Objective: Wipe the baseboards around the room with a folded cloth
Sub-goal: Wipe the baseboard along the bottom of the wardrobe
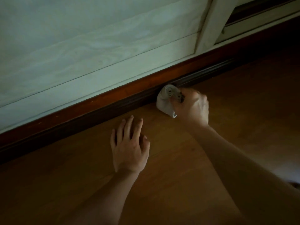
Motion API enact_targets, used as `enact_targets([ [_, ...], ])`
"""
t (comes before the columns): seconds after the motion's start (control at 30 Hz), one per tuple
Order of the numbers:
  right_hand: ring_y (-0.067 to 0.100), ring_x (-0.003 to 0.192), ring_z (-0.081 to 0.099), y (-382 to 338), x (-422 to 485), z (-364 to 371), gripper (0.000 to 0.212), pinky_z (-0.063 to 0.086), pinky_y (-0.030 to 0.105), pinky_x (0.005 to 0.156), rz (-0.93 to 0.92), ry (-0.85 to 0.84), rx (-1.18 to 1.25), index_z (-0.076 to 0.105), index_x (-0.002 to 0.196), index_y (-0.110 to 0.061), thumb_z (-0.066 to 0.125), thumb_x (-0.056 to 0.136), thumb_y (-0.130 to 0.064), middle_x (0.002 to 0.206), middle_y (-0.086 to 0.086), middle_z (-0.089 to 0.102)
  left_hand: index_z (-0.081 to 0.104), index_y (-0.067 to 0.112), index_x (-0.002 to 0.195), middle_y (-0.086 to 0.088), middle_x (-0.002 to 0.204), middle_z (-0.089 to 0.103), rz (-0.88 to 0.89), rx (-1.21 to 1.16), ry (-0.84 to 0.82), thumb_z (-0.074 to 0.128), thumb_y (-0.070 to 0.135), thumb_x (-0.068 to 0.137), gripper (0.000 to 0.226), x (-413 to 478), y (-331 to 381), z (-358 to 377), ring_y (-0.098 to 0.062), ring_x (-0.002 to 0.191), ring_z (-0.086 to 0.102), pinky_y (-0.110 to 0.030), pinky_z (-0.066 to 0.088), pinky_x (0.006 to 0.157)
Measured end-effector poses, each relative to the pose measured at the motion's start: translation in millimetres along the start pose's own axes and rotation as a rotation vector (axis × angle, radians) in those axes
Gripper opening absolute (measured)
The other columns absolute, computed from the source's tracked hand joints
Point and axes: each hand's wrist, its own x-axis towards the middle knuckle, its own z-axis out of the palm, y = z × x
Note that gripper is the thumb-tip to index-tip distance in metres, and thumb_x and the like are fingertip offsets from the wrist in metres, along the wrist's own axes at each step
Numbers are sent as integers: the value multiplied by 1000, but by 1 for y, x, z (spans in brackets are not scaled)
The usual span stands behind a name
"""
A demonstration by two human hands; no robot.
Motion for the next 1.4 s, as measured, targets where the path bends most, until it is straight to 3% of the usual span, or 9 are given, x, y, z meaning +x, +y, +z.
enact_targets([
  [0.17, 28, 81, 65, 31, 13, -15, 17, 40, 28, 66, 137, 73, 3, 72, 94, -14, 65, 89, -29, 88, 6, 70, 35, 39, 153, 2, 164, 30, 0, 0, 11, 32, 52, 97, 57, -1, 0, 5, -22, 151, 24, -53, 20, 122],
  [0.43, 25, 97, 60, 19, 2, -7, 35, 46, 35, 77, 32, 7, -11, 57, 122, -11, 63, 94, -31, 112, 10, 60, 34, 40, 153, 3, 164, 29, -8, 6, -15, 32, 51, 96, 58, 0, -1, 4, -22, 151, 22, -52, 17, 121],
  [0.57, 23, 89, 62, 20, 2, -1, 30, 51, 36, 72, -7, 7, 65, 62, 113, -9, 70, 90, -26, 102, 7, 64, 33, 40, 153, 2, 164, 29, -5, 7, -7, 34, 50, 96, 58, 0, -2, 5, -22, 151, 23, -53, 18, 120],
  [0.77, 19, 80, 62, 41, 13, -9, 23, 49, 32, 66, 123, 135, 127, 66, 98, -8, 70, 88, -28, 90, 4, 66, 34, 39, 153, 1, 164, 30, -5, 4, 1, 32, 51, 95, 59, 0, -2, 6, -24, 151, 25, -54, 19, 120],
  [0.93, 13, 72, 61, 43, 12, -8, 30, 52, 33, 59, 145, 84, 190, 62, 87, -10, 78, 83, -35, 83, -2, 65, 35, 38, 153, 0, 163, 30, -4, 2, 11, 32, 50, 94, 60, -1, 0, 5, -24, 150, 25, -55, 21, 119],
  [1.1, 9, 80, 63, 34, 12, -5, 45, 49, 22, 63, 78, 46, 257, 68, 98, -12, 77, 79, -52, 92, -4, 69, 35, 38, 153, 1, 163, 30, -6, 3, 14, 32, 50, 94, 60, 0, 1, 5, -24, 150, 26, -55, 20, 119],
  [1.23, 7, 77, 60, 43, 16, -7, 34, 39, 10, 56, 139, 84, 225, 67, 98, -14, 78, 82, -42, 90, -5, 66, 35, 38, 153, 0, 164, 29, -3, 13, 18, 33, 49, 94, 60, -1, 0, 7, -24, 150, 26, -55, 19, 119],
  [1.3, 7, 82, 62, 47, 17, -10, 34, 42, 9, 57, 190, 139, 222, 68, 102, -14, 79, 83, -39, 93, -7, 65, 34, 38, 153, 0, 164, 28, 0, 12, 13, 33, 49, 94, 60, 0, 0, 7, -25, 150, 25, -55, 19, 119],
  [1.4, 9, 86, 64, 39, 12, -2, 36, 50, 17, 63, 104, 92, 215, 68, 109, -13, 79, 84, -36, 100, -3, 68, 32, 40, 154, 1, 164, 27, -5, 14, 3, 30, 51, 94, 61, 0, 1, 6, -24, 151, 23, -55, 19, 120],
])
